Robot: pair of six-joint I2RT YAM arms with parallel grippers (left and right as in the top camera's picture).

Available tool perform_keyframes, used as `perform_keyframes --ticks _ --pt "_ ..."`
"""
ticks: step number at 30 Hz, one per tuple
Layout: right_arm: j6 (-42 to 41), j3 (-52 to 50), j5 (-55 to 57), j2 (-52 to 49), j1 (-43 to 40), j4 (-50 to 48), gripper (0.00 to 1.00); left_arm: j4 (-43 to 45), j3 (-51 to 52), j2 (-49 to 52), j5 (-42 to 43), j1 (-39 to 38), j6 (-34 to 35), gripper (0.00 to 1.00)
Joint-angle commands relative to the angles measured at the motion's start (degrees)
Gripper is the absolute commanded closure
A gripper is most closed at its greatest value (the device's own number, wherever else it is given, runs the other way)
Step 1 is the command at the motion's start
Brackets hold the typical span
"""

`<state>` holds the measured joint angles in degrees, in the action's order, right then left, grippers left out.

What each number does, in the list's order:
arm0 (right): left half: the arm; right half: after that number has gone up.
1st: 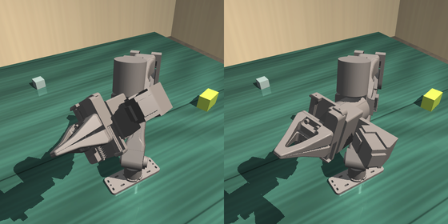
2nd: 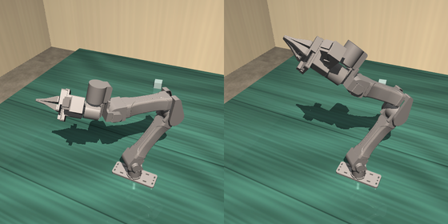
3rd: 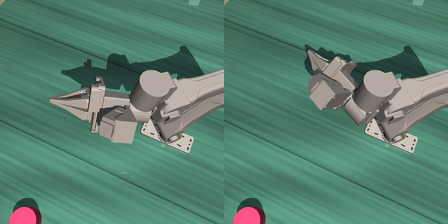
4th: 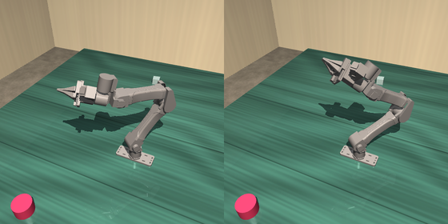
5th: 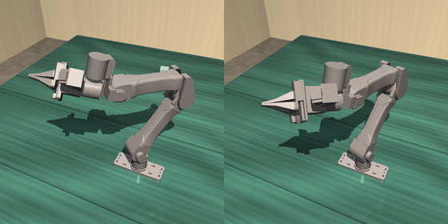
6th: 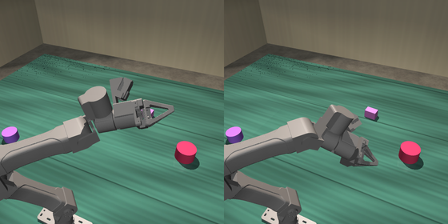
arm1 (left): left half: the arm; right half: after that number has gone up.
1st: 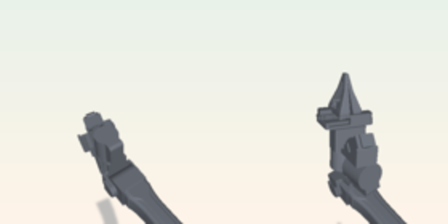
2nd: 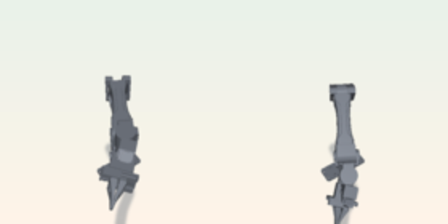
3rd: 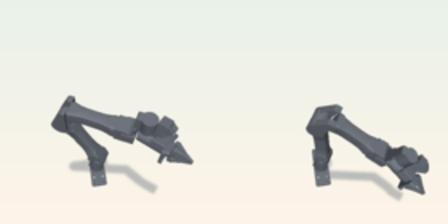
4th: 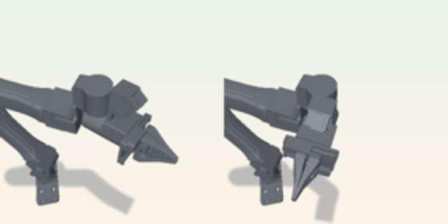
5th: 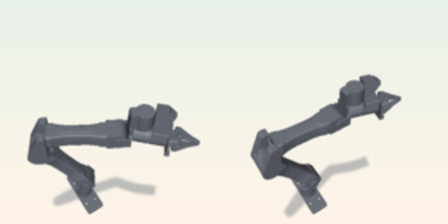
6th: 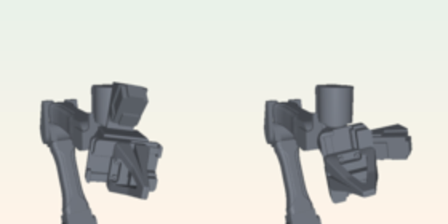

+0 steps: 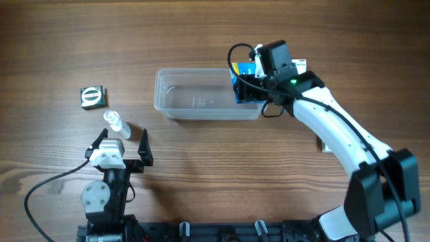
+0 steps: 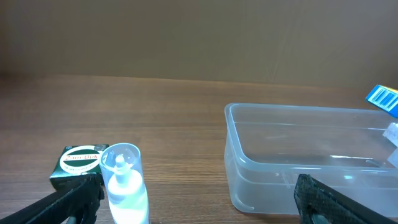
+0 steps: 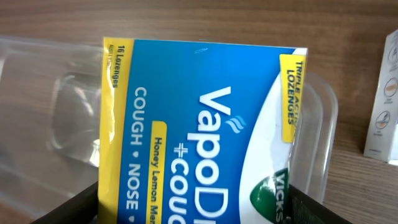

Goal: Pack container
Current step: 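Carry VapoDrops box with right gripper and lower into container's right end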

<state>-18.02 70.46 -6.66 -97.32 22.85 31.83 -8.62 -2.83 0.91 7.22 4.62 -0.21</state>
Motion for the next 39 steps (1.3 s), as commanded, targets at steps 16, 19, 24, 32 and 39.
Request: perform_keyframes --ticks 16,19,24,32,39 --pt "-3.6 1.2 0.6 -4.4 0.2 -2.2 0.32 0.1 0.3 0.0 0.7 0.4 -1.1 0.0" --pt "-3.7 1.2 0.1 -4.3 0.2 -2.2 0.3 0.0 0.3 0.0 0.7 0.4 -1.1 0.0" --pt "-4.0 1.2 0.2 -4.0 0.2 -2.2 0.23 0.0 0.3 0.0 0.7 0.4 -1.1 0.0" --pt "-3.3 1.2 0.2 -2.6 0.2 -2.2 0.12 0.0 0.3 0.0 0.7 0.4 -1.1 0.0" --pt "-2.9 1.2 0.2 -1.7 0.2 -2.3 0.09 0.0 0.3 0.0 0.7 0.4 -1.1 0.0"
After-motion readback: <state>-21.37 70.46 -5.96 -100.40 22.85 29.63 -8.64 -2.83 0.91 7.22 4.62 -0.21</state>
